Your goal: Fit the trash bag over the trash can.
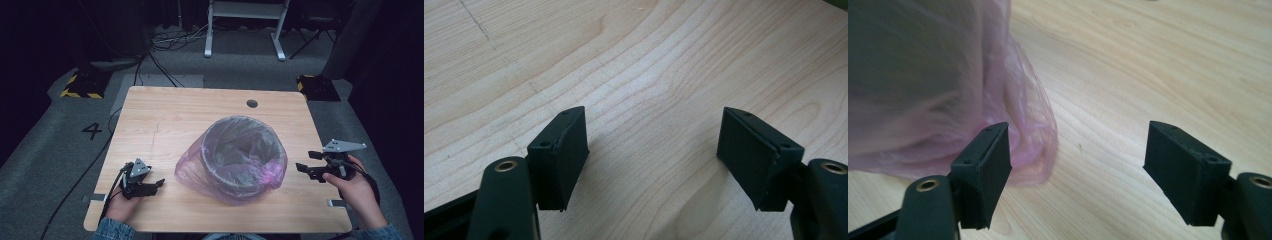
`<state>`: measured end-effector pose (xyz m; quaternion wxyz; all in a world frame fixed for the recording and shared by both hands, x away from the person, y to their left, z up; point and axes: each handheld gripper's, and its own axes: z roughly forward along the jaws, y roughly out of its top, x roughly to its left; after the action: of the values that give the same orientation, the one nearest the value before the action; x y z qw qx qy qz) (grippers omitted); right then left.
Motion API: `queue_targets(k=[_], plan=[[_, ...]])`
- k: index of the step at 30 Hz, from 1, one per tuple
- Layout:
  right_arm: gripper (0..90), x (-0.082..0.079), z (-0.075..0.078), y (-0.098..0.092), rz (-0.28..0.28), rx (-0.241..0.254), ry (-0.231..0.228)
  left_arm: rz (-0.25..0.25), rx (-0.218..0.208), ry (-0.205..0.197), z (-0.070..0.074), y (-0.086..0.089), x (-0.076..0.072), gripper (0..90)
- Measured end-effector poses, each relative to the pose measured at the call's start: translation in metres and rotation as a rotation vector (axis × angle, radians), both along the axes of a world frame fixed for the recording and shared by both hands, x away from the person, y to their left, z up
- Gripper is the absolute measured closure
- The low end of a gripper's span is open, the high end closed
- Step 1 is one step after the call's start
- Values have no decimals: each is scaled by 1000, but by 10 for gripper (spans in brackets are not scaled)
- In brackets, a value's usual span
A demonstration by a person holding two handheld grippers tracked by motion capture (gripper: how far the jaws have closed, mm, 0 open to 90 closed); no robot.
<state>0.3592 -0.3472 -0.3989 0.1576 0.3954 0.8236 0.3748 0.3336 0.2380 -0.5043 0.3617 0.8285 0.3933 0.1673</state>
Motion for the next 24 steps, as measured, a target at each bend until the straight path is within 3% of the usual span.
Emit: queue_targets(k=[16,20,24], plan=[[270,-5,-67,-17,-64,-21,60,4,7,-2,0,0,0,279],[270,-7,-78,-16,-74,-19,55,9,5,-2,0,0,-1,278],[262,-7,-85,-14,-90,-54,31,10,4,-1,0,0,-1,275]])
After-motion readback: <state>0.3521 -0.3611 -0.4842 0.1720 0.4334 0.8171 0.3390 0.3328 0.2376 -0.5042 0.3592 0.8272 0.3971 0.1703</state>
